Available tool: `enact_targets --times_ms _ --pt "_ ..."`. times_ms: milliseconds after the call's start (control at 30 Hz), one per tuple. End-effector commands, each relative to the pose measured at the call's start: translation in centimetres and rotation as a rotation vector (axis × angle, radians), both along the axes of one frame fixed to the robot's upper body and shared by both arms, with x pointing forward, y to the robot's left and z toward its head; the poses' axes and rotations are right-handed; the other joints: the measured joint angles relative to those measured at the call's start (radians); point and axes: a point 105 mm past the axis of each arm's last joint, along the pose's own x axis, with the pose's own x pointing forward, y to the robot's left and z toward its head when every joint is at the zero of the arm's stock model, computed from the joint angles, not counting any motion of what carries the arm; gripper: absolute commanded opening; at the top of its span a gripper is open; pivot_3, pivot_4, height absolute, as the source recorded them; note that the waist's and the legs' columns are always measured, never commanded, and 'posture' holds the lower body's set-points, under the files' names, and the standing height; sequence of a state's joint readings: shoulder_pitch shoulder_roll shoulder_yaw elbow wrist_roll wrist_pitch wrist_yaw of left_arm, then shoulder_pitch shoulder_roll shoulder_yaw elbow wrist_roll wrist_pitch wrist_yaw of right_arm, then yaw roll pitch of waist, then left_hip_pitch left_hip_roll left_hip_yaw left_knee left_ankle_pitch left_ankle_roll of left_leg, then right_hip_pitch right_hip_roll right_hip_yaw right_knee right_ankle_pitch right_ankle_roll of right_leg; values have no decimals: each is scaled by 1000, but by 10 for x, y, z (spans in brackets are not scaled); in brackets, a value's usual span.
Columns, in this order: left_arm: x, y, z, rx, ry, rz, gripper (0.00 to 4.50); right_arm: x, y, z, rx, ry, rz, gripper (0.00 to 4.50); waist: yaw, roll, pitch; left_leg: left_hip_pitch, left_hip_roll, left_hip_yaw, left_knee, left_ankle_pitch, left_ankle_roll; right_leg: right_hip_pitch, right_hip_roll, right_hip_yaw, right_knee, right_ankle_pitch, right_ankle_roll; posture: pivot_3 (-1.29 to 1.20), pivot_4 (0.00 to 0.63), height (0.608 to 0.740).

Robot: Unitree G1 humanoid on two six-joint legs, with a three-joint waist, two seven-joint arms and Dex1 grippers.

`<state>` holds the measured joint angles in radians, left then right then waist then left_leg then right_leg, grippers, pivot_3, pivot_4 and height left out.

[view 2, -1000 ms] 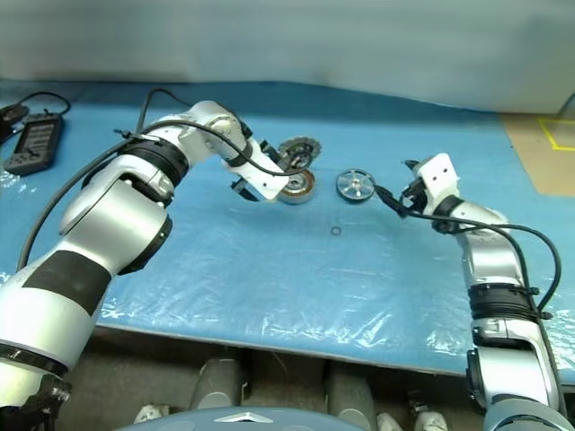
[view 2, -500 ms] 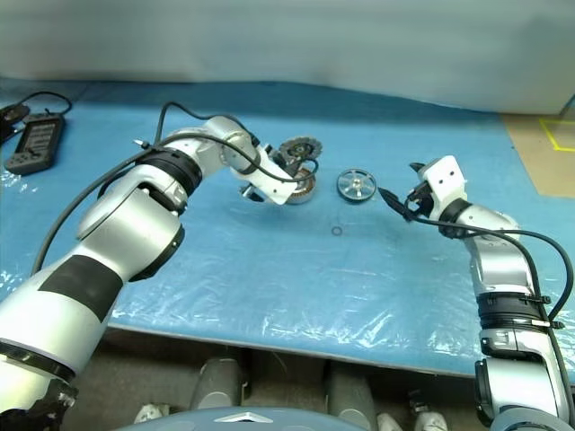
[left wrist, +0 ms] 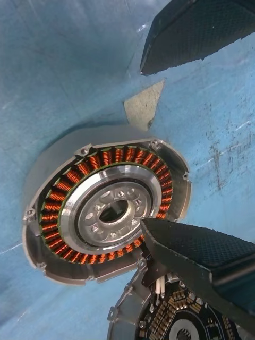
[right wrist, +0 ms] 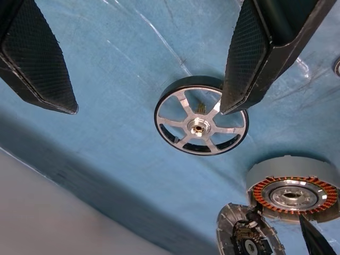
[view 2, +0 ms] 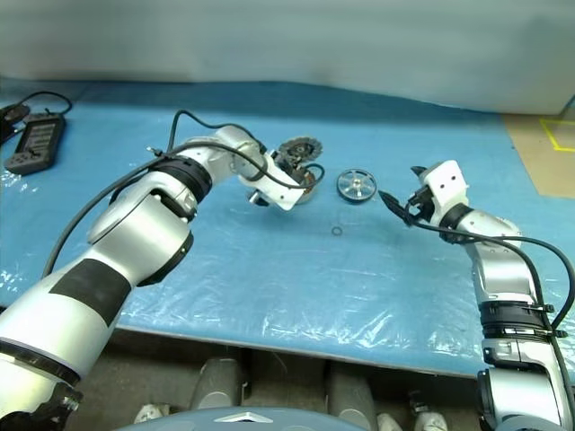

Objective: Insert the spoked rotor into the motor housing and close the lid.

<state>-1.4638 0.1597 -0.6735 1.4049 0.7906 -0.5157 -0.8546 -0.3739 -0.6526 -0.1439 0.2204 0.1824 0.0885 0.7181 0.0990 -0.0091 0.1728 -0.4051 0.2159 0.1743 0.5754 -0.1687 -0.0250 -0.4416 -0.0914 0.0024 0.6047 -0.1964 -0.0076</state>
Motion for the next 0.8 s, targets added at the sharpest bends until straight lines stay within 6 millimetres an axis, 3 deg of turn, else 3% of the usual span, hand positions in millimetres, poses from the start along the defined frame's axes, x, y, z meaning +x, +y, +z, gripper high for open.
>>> enact_targets --times_ms 33,267,800 --pt "0 -1 0 6 -6 1 4500 -4 -3 19 13 -69 -6 4456 0 0 0 0 0 0 0 0 0 0 0 0 0 0 0 0 150 740" --pt "1 -1 -2 53 -29 -11 4500 -11 -1 20 7 -73 -10 4456 0 0 0 0 -1 0 0 0 0 0 -1 0 -1 0 0 0 150 740" --pt "8 -15 29 31 -130 -33 4500 -12 -4 15 2 -57 -20 4456 0 -1 1 0 -2 -1 -3 0 0 0 -2 -1 -3 -1 1 0 150 740"
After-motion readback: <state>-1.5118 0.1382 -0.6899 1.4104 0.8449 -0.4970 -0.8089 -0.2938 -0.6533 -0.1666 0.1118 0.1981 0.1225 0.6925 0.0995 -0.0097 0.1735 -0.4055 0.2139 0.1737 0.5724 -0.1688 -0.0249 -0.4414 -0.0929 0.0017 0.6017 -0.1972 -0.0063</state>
